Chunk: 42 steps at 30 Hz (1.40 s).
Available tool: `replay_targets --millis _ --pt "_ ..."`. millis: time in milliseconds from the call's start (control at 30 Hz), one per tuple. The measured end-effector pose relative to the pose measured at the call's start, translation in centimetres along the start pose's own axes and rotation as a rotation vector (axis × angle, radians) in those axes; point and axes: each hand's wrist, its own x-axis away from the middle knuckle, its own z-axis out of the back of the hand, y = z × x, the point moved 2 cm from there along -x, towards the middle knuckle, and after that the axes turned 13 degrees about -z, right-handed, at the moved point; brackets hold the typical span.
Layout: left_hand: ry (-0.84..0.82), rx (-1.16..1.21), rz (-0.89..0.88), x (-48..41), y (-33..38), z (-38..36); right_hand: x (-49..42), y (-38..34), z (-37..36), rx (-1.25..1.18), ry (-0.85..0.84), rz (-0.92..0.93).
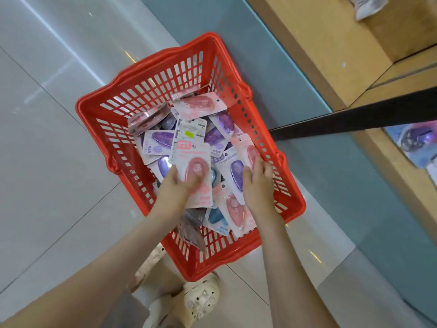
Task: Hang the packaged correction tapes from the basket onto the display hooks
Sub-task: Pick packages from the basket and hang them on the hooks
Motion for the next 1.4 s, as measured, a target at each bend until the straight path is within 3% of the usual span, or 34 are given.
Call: replay_targets --millis 133,300,433,600,733,867,1167,1400 --pt "0.033 -0.039 -0.024 -0.7 -0.5 1.1 -1.8 0.2 -0.8 0.138 0.080 -0.124" --pt "0.097 -0.009 -0.001 0.7 -0.2 1.9 0.3 0.2 -1.3 0.026 0.036 -0.030" --pt "0.068 -0.006 -0.003 4.1 3.7 1.6 7.5 -1.4 3.1 -0.175 0.037 -0.041" --pt "-0.083 -0.032 -0.211 12.7 14.8 -0.7 19.4 -6.4 13.2 -0.503 -0.021 0.138" --pt "-0.229 0.035 -0.364 19.9 25.1 -2.4 26.9 -10.5 22.1 -0.400 0.006 0.341" --pt "-0.333 -0.003 -0.504 26.4 35.5 -3.0 34.6 -13.9 31.8 -0.228 0.068 0.418" --pt "-0.584 -0.051 -0.877 43.4 55.9 -4.7 53.6 -17.6 51.6 -0.133 0.280 0.670" --pt "-0.723 0.075 -1.168 54.1 67.2 -5.7 66.0 -19.8 62.7 -0.125 0.683 0.858"
